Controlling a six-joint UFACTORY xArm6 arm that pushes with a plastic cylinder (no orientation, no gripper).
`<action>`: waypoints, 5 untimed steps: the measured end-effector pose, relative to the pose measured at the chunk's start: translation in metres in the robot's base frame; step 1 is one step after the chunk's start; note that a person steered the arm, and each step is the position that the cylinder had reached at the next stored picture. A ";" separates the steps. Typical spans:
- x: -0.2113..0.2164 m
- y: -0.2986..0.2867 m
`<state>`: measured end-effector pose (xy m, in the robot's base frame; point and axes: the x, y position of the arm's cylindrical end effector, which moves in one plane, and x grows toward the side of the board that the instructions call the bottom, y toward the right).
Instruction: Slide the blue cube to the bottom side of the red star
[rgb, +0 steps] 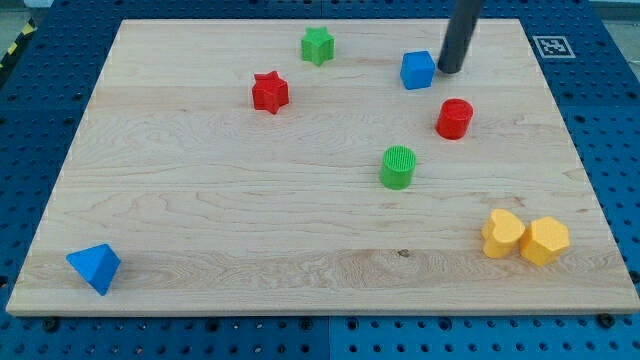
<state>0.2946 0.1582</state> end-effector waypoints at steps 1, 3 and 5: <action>-0.006 -0.021; -0.006 -0.021; 0.023 -0.043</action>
<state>0.3176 0.1155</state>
